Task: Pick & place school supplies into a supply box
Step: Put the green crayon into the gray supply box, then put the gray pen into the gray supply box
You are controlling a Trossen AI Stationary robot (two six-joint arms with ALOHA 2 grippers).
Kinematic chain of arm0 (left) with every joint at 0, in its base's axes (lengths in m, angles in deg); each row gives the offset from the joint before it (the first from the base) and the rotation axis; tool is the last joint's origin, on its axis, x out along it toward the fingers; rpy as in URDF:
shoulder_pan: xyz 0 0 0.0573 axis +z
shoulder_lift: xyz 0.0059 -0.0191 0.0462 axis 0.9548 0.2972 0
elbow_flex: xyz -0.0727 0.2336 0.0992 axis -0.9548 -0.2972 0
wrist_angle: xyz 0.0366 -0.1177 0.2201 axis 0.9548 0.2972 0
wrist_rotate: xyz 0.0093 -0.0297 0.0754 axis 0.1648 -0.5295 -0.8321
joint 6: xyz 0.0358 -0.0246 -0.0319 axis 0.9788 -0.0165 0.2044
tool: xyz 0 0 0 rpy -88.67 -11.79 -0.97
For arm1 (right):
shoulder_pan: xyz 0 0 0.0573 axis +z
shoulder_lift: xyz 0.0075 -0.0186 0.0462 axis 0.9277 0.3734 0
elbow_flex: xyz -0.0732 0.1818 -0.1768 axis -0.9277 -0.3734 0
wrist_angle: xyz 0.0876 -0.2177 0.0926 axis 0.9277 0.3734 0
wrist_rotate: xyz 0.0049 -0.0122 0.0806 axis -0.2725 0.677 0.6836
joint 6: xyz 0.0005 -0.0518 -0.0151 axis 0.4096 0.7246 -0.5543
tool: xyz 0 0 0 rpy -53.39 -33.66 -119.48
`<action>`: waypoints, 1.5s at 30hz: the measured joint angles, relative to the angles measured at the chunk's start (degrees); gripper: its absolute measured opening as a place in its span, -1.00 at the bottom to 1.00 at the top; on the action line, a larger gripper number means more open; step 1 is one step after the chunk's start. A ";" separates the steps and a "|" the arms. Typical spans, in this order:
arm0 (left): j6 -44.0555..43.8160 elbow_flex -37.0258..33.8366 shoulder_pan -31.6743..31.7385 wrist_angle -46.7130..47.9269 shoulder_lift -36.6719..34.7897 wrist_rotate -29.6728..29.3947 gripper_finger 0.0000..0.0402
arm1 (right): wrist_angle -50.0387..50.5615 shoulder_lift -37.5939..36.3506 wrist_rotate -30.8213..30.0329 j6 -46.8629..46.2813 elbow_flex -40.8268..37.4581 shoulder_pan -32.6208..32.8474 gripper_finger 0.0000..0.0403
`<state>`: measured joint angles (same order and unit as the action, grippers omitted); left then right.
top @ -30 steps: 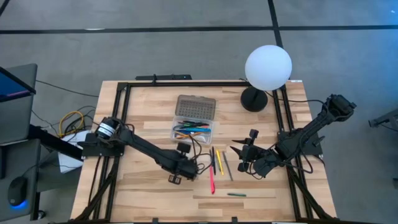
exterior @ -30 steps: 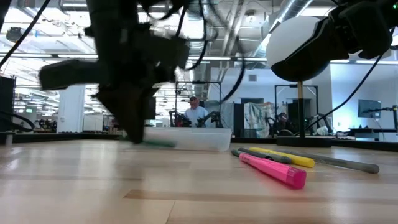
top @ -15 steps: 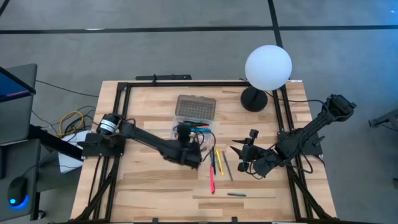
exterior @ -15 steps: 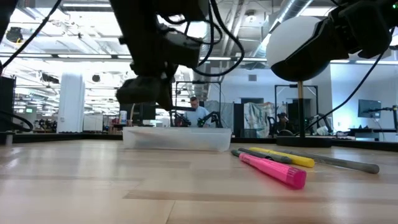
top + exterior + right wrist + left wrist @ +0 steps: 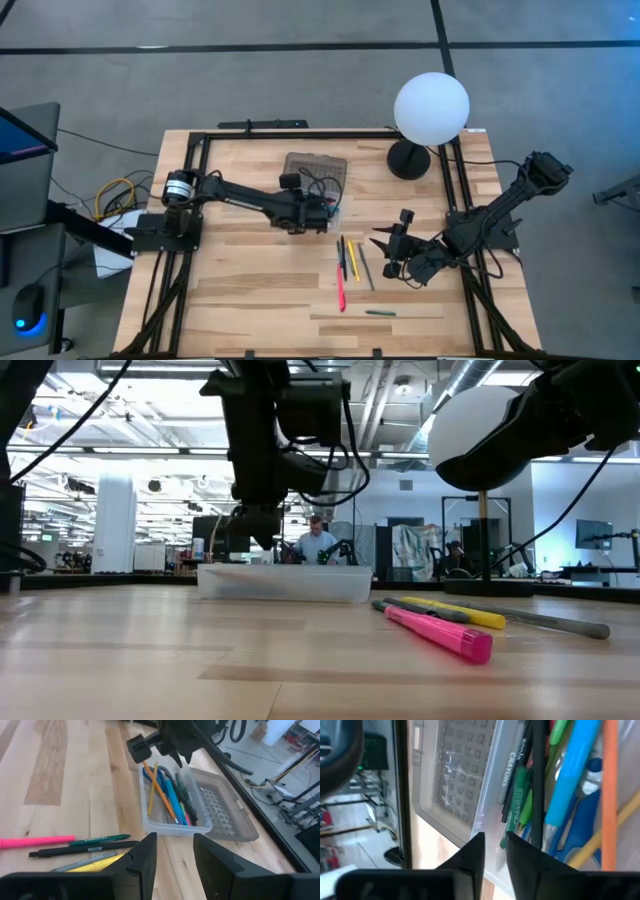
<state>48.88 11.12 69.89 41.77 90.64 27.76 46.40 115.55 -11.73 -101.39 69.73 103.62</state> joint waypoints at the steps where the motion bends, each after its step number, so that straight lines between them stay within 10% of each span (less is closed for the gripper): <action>1: -0.26 0.01 0.34 -0.02 0.00 0.64 -0.60 | 0.16 0.00 0.00 -0.32 0.00 0.00 -0.40; 10: -2.80 0.07 -1.58 1.49 -0.04 1.39 -0.34 | 0.96 0.00 0.38 -7.09 -1.11 -0.80 -0.40; 28: -19.85 -3.87 -27.93 7.12 -0.22 -13.64 -0.33 | 1.25 0.04 11.93 -26.75 -1.11 -5.99 -0.40; 45: -40.68 -12.74 -41.80 4.95 -0.15 -21.74 -0.33 | 1.31 19.05 15.55 -44.97 5.23 -2.06 -0.40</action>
<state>8.20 -1.62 28.10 46.72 90.49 6.02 47.71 134.59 3.81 -146.36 74.96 101.56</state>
